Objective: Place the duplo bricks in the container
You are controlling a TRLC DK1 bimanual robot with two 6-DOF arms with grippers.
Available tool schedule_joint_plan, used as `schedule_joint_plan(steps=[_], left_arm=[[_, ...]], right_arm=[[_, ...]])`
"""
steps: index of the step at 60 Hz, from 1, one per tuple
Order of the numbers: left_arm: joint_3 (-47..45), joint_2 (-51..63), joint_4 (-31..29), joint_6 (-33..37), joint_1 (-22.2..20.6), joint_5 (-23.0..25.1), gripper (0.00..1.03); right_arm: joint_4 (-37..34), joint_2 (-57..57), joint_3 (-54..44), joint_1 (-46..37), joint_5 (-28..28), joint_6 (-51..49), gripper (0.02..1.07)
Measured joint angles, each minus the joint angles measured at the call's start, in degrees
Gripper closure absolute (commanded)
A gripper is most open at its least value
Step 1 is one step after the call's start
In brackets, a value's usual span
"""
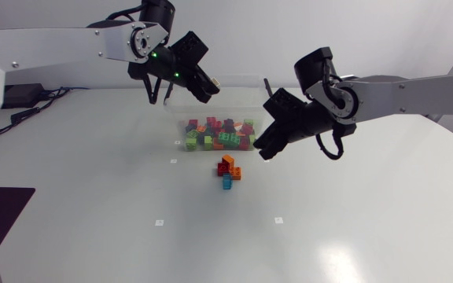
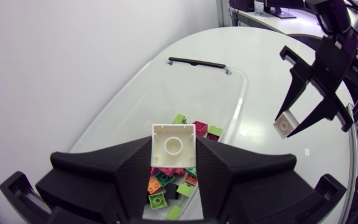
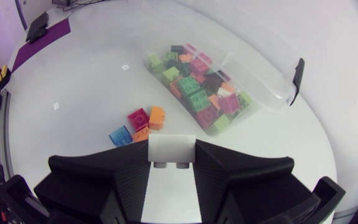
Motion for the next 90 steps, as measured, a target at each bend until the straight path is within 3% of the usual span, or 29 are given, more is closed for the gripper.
schedule_joint_plan(steps=[2, 5, 11, 14, 30, 52, 65, 90], left_arm=[[1.0, 0.9, 0.0, -0.6, 0.0, -0.6, 0.79], [2.0, 1.9, 0.0, -1.3, 0.0, -0.9, 0.69], [2.8, 2.9, 0.0, -2.1, 0.0, -2.4, 0.17], [2.8, 3.1, -0.1, -2.3, 0.0, -3.0, 0.05], [1.6, 2.3, 0.2, -2.3, 0.0, -6.9, 0.05], [-13.6, -13.0, 6.9, -2.2, 0.0, -8.1, 0.05], [-23.1, -19.0, 7.5, 0.4, -0.6, -5.7, 0.05], [-35.4, -19.3, 6.8, 11.2, -7.5, -2.4, 0.05]], right_arm=[[0.0, 0.0, 0.7, -0.2, 0.0, 0.2, 0.89], [-0.1, 0.0, 1.9, -0.3, -0.1, 0.7, 0.89], [-0.1, 0.1, 4.5, -0.3, -0.2, 1.6, 0.89], [-0.1, 0.4, 5.8, -0.3, -0.2, 2.3, 0.89], [-0.1, 4.1, 13.2, -1.0, -1.3, 5.0, 0.89], [-0.1, 9.8, 20.2, -1.4, -1.7, 7.1, 0.89], [-0.1, 12.6, 24.7, -1.3, -1.7, 8.5, 0.89], [-1.4, 23.5, 37.8, 0.1, -1.0, 11.4, 0.88]])
